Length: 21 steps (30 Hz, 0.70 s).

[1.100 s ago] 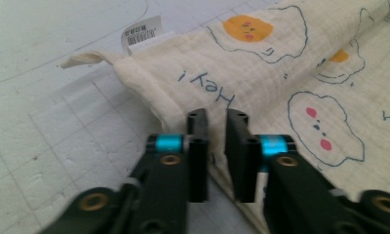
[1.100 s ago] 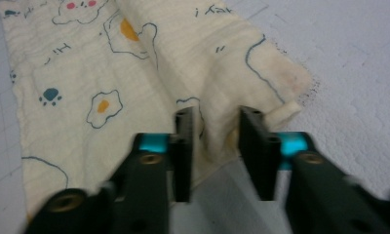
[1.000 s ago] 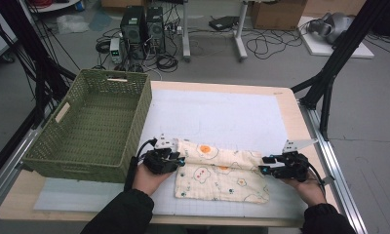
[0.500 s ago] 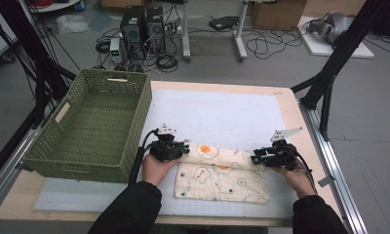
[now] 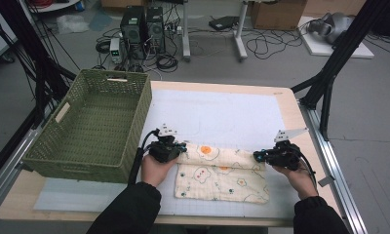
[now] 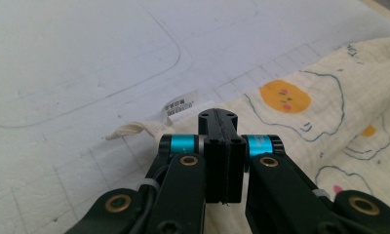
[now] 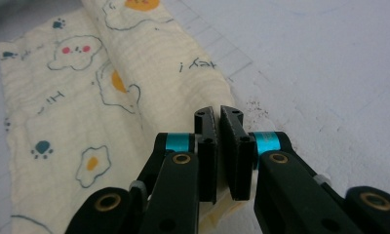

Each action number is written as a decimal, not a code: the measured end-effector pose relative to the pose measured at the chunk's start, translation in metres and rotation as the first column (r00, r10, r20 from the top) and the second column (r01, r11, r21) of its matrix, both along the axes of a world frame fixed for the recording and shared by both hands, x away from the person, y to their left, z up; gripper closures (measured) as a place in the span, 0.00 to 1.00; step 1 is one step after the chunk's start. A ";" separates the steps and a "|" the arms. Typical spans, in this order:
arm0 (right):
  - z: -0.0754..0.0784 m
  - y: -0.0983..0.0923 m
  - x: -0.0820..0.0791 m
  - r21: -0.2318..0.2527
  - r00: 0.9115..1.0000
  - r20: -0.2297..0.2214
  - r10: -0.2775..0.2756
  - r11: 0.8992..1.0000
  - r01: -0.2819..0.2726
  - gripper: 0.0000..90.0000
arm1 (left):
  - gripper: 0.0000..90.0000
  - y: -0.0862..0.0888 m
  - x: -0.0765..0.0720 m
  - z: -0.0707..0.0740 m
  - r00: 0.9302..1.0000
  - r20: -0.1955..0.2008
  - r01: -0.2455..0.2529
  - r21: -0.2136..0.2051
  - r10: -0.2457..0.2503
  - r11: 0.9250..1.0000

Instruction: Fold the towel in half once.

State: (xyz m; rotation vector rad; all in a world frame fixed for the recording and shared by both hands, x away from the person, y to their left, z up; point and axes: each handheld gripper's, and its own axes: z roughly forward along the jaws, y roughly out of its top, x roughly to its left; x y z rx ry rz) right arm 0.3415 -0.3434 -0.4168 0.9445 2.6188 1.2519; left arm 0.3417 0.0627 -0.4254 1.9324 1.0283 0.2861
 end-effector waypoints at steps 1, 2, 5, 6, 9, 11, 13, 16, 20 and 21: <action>0.002 0.000 -0.001 -0.001 1.000 0.013 0.002 1.000 -0.002 0.95 | 1.00 0.001 -0.002 0.002 1.000 0.008 0.000 -0.007 0.000 1.000; 0.005 -0.001 -0.003 -0.002 1.000 0.017 0.003 1.000 -0.003 0.95 | 1.00 0.001 -0.004 0.004 1.000 0.012 0.003 -0.009 -0.003 1.000; 0.010 -0.001 -0.010 0.007 0.999 0.038 0.017 1.000 -0.018 0.95 | 1.00 0.002 -0.011 0.010 0.999 0.030 0.021 -0.011 -0.021 1.000; 0.011 -0.001 -0.012 0.009 0.999 0.047 0.026 1.000 -0.027 0.94 | 1.00 0.003 -0.014 0.012 0.999 0.040 0.030 -0.005 -0.030 1.000; 0.015 0.000 -0.022 0.014 0.996 0.075 0.040 0.999 -0.041 0.94 | 1.00 0.004 -0.026 0.015 0.997 0.054 0.055 -0.008 -0.054 0.998; 0.016 -0.001 -0.029 0.021 0.995 0.079 0.054 0.998 -0.056 0.93 | 1.00 0.006 -0.035 0.015 0.996 0.048 0.077 -0.003 -0.077 0.997; 0.016 -0.002 -0.036 0.008 0.994 0.090 0.064 0.998 -0.065 0.92 | 1.00 0.010 -0.044 0.015 0.994 0.044 0.098 0.007 -0.098 0.995; 0.015 -0.002 -0.048 0.013 0.992 0.082 0.097 0.995 -0.099 0.89 | 0.99 0.016 -0.055 0.016 0.991 0.041 0.124 0.001 -0.123 0.992; 0.013 -0.004 -0.057 0.010 0.989 0.067 0.134 0.991 -0.135 0.88 | 0.87 0.020 -0.063 0.022 0.988 0.057 0.145 -0.031 -0.143 0.989; 0.013 -0.005 -0.057 0.026 0.987 0.059 0.147 0.989 -0.149 0.88 | 0.87 0.020 -0.064 0.024 0.987 0.062 0.147 -0.036 -0.145 0.988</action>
